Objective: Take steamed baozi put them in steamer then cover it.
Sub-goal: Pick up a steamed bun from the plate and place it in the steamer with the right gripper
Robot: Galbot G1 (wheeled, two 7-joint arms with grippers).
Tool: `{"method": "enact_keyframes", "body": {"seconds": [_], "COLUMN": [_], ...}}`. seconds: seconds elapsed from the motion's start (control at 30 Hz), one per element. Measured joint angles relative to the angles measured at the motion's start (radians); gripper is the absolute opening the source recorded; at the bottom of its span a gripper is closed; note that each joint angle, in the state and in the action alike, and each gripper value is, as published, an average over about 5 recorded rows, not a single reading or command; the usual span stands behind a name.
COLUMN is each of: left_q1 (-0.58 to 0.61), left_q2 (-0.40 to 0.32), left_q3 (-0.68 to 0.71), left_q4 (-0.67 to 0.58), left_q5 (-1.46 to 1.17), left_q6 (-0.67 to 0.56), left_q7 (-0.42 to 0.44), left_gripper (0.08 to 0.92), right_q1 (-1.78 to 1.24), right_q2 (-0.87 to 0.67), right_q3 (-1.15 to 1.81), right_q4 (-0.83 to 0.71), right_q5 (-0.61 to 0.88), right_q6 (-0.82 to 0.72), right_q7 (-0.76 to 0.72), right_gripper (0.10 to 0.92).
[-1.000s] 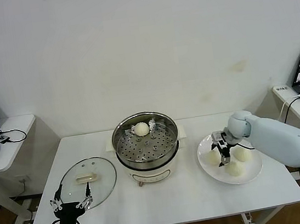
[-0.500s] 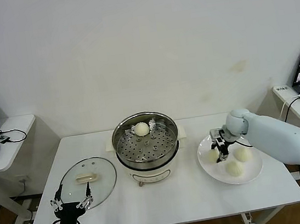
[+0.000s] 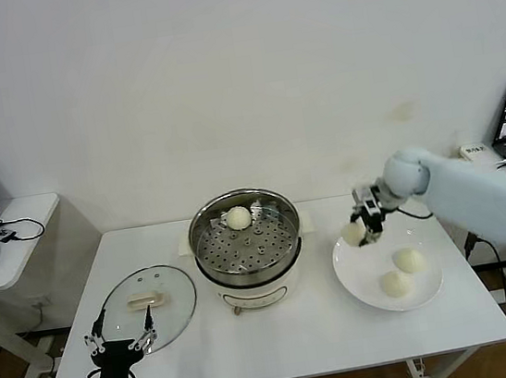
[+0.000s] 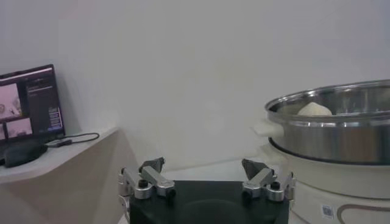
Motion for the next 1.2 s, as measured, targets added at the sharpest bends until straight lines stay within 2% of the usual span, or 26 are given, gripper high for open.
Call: {"method": "enact_keyframes", "body": {"seconds": [0.23,0.5,0.83,1.2], "left_q1": [-0.004,-0.004,0.0,-0.004], "left_q2": [0.014,0.013,0.008,-0.003], "left_q3": [-0.002,-0.009,-0.022,-0.015], "left_q4": [-0.001,-0.008,-0.011,0.0], "left_q5": [-0.008,-0.01,-0.016,-0.015], "left_q6": [-0.001,-0.005,-0.013,-0.019], "left_q7": [0.005,0.004,0.005,0.007], "left_gripper": [0.823,0.823,0.823,0.823], "right_q1": [0.128,0.152,0.089,-0.003], "right_q2": [0.077,0.265,0.492,0.645], "right_q3": [-0.068,-0.101,-0.112,-0.097], "right_q4": [0.04,-0.007,-0.154,-0.304], "right_q5": [0.144,0.259,0.288,0.254], "right_q6": [-0.056,-0.133,-0.192,-0.206], "right_q7": [0.052,0.121,0.158,0.169], "right_gripper": [0.645,0.645,0.646,0.645]}}
